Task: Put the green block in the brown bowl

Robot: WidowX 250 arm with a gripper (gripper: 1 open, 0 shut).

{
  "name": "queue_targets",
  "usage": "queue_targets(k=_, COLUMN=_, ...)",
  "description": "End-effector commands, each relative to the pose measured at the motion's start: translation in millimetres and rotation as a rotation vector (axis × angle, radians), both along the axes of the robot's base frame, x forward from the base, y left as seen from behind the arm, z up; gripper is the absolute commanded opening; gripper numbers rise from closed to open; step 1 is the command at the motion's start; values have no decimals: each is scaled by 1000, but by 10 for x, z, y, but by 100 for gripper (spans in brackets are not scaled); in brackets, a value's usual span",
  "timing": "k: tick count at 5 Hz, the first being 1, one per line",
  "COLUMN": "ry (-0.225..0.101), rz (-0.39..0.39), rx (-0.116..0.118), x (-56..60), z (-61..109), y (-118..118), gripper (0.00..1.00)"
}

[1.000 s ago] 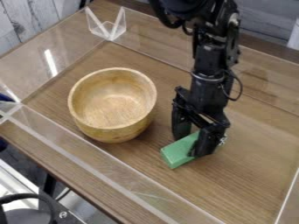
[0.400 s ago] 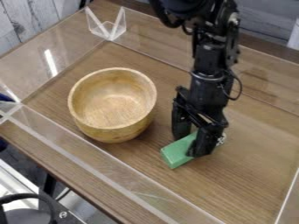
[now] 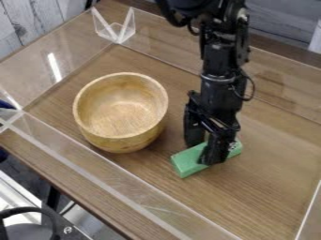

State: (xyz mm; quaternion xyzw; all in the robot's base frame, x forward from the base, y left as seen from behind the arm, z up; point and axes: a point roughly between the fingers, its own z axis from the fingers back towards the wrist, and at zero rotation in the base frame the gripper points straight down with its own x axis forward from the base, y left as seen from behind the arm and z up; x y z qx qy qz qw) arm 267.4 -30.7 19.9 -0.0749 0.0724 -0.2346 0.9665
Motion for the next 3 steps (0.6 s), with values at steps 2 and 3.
queue_targets(k=2, ry=-38, rz=-18, rx=45, x=169, z=11, y=63, gripper=100)
queue_targets(k=3, ry=-46, rz=-30, rx=44, x=226, z=13, y=48, gripper=0)
